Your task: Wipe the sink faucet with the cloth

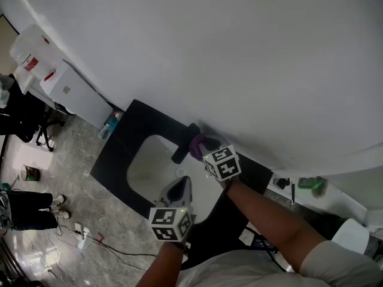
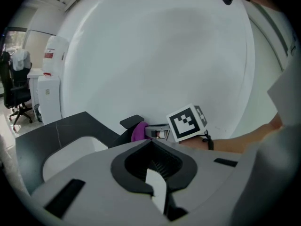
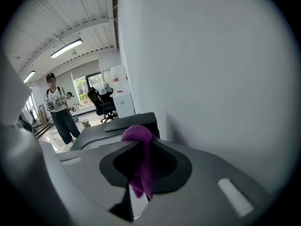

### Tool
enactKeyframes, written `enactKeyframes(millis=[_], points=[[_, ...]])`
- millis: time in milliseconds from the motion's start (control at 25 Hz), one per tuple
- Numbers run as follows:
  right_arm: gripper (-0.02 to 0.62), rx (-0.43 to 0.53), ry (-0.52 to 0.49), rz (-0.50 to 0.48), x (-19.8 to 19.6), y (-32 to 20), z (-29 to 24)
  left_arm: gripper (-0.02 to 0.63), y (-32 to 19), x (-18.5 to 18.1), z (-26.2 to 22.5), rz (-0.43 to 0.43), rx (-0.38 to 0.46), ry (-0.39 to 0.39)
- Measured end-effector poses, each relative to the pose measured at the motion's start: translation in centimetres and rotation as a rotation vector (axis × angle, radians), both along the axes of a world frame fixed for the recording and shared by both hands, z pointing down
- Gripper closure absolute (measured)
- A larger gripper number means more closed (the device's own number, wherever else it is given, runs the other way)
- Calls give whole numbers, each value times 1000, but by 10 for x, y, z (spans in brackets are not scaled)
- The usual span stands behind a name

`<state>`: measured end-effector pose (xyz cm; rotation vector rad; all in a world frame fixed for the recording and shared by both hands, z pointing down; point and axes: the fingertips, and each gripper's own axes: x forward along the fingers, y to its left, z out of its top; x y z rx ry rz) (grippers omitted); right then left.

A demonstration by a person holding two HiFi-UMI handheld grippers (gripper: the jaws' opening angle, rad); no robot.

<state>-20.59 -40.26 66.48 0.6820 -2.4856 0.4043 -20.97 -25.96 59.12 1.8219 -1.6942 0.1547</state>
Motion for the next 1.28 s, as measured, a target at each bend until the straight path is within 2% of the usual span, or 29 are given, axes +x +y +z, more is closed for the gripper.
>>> enactKeyframes(millis=[120,240,400,520,680,800,960,1120,1200,1280], points=[[549,-20,25,22,-4,-3,31,603,-3,-3,5,0,-6,2],[549,-85,58,50,-4,-6,75,601,-7,-6,5,1,4,-6],[549,-147,100,35,-4,-1,117,602,-7,-13,3,-17,25,-10],[548,-104,76,31,-1,10,87,601,-6,-17,3,-27,28,2],[549,19,-78,86,9,14,-10,601,-9,-14,-5,-9,46,9],[548,57,-103,99,1,0,-27,601,-10,-13,-5,-5,47,7],[549,84,-25,119,-3,-19,12,602,-6,-12,-5,2,44,-6],[549,-13,49,119,-2,-16,74,602,5,-17,4,-6,20,-10],[549,-78,87,97,-4,-13,108,602,10,-17,9,-2,8,-12],[548,-102,119,56,-5,-12,126,601,13,-18,11,0,3,-17]])
